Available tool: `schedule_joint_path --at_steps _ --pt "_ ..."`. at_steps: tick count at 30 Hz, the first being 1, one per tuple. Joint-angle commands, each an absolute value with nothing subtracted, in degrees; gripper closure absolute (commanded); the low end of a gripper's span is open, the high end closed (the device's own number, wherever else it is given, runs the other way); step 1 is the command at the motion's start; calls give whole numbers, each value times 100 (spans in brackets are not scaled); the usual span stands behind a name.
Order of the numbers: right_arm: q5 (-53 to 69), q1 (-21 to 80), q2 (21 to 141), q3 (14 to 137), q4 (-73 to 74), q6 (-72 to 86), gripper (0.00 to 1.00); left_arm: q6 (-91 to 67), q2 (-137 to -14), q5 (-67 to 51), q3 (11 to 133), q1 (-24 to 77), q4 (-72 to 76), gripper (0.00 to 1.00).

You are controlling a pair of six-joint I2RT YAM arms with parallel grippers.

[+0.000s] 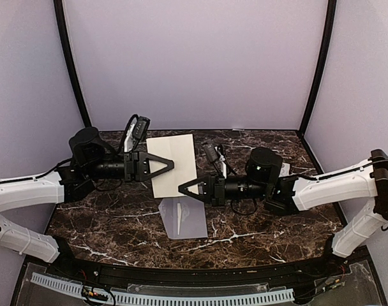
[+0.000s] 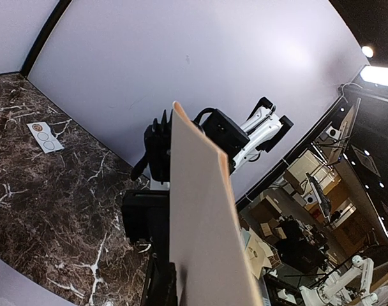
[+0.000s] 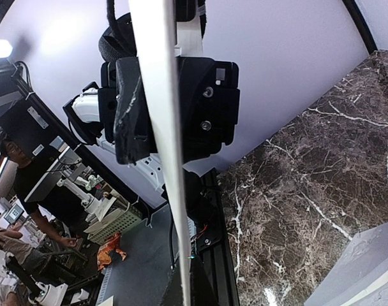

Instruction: Place the letter into the envelope and seal it

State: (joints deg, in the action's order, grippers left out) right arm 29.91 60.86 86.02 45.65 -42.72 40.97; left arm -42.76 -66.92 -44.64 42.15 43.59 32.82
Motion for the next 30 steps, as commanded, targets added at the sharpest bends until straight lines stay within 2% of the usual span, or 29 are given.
schedule_joint_path --at_steps 1,7,14,22,25,27,30 --pt "2785 6129 8528 4710 -4256 3999 100 -4116 -6575 -4176 4089 4390 3091 87" --pt "2603 6135 8486 4694 -4087 3952 100 -3859 -6569 -3836 4186 4402 2524 100" --pt "2167 6163 8457 4876 -3460 3763 100 -3576 -6509 -2904 4287 4411 1736 100" --pt "1801 6236 8543 5036 -2999 3518 98 -3638 -6734 -2585 4439 4410 1387 100" --pt "1719 6240 8461 5030 -2942 3492 79 -3662 -6698 -2562 4459 4407 1275 100" --pt "1549 6238 8293 4985 -2847 3479 59 -3671 -6631 -2506 4402 4399 1155 100" --pt "1187 6240 7986 4817 -2709 3475 38 -3675 -6496 -2447 4292 4374 1014 100"
